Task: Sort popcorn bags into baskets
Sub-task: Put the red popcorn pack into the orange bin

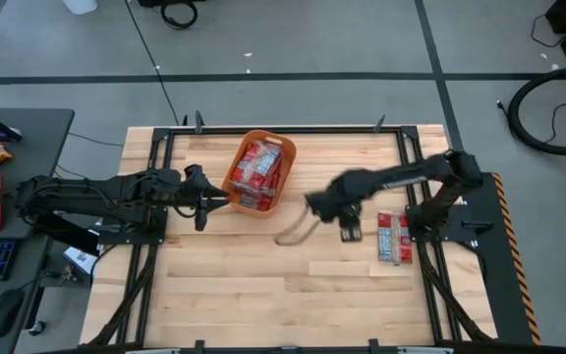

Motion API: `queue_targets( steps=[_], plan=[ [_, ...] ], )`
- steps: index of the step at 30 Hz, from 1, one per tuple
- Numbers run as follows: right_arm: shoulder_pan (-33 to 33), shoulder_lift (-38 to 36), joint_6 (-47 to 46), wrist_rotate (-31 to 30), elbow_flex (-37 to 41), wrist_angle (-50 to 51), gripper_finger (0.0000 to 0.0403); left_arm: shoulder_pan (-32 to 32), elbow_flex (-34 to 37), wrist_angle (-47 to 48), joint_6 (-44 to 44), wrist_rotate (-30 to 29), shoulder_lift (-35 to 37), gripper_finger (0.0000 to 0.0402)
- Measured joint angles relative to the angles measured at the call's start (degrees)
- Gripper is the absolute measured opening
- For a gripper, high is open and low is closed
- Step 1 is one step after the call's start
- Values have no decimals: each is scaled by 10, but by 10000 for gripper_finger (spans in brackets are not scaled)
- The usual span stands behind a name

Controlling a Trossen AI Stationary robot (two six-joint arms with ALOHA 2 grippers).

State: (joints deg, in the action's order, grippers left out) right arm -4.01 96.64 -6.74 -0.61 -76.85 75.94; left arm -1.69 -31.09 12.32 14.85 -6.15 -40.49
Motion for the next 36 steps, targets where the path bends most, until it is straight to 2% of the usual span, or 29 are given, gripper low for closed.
queue_targets(
  steps=[6,8,13,17,20,25,27,30,31,34,36],
  plan=[
    [-69,-106,-220,6,153,-44,149,0,0,-4,-5,0,0,116],
    [-86,-135,-267,13,203,-53,149,0,0,-4,-5,0,0,116],
    [-112,-167,-320,66,304,-58,149,0,0,-4,-5,0,0,116],
    [-110,-151,-340,115,374,-68,148,0,0,-4,-5,0,0,116],
    [-104,-131,-334,130,407,-100,148,0,0,-4,-5,0,0,116],
    [-84,-100,-265,130,402,-196,148,0,0,-5,-6,0,0,116],
    [-75,-89,-228,87,368,-235,148,0,0,-5,-6,0,0,116],
    [-63,-75,-154,-35,308,-315,148,0,0,-5,-5,0,0,116],
    [-61,-74,-130,-58,296,-323,148,0,0,-5,-5,0,0,116],
    [-56,-77,-61,-88,249,-408,148,0,0,-6,-5,0,0,116],
    [-51,-79,-30,-97,217,-409,148,0,0,-11,-5,0,0,116]
  ],
)
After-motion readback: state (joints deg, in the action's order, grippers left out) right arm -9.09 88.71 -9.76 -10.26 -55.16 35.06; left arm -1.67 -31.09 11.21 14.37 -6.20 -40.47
